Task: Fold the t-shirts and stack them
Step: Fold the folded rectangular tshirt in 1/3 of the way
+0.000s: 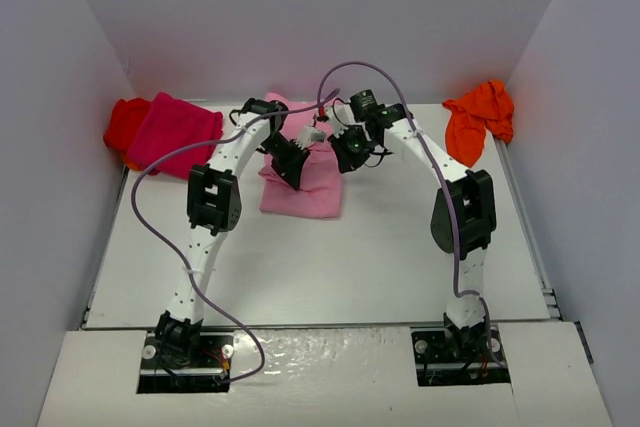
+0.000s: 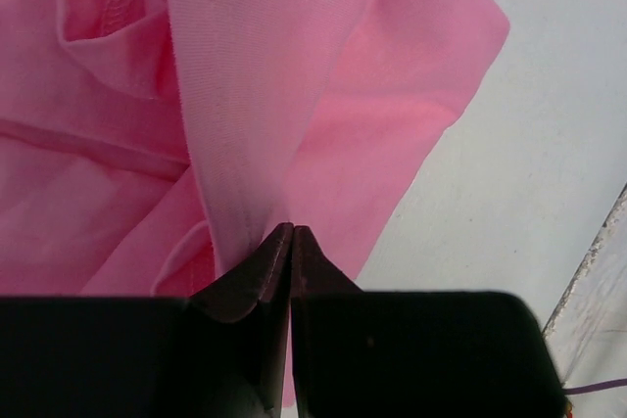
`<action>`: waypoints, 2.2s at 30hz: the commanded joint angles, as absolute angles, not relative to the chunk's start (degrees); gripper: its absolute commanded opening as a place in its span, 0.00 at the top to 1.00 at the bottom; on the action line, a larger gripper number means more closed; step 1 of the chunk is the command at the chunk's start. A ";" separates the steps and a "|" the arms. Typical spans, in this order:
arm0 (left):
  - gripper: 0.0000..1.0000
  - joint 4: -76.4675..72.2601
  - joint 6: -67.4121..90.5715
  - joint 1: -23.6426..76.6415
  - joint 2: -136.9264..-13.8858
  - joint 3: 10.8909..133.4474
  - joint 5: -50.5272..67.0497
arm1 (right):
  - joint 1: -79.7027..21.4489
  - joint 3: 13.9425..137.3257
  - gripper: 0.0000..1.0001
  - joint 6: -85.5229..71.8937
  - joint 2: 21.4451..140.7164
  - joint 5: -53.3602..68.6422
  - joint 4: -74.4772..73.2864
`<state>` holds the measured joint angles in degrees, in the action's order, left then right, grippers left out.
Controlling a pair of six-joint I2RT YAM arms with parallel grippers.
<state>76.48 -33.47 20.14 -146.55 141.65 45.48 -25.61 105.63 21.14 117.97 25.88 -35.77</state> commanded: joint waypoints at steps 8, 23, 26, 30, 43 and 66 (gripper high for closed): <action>1.00 70.04 -18.25 21.65 -146.11 150.61 11.79 | -28.93 107.11 1.00 21.44 118.11 23.51 -35.67; 1.00 52.51 -17.51 22.26 -134.34 146.10 8.24 | -31.49 104.83 1.00 22.43 117.55 18.70 -35.51; 1.00 61.17 -21.20 22.50 -133.42 146.68 15.64 | -31.46 104.33 1.00 22.58 117.16 18.63 -35.51; 1.00 71.69 -28.67 22.51 -132.30 141.43 22.88 | -31.47 104.38 1.00 22.73 117.42 18.64 -35.41; 1.00 80.92 -39.18 22.60 -138.54 137.30 29.31 | -32.36 104.08 1.00 22.39 117.87 18.02 -35.41; 1.00 49.34 -21.80 23.27 -141.80 142.54 1.89 | -34.39 102.44 1.00 22.96 118.04 14.88 -34.79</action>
<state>64.22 -26.07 22.50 -148.88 143.80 12.03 -33.12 103.37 22.81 119.02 17.01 -35.74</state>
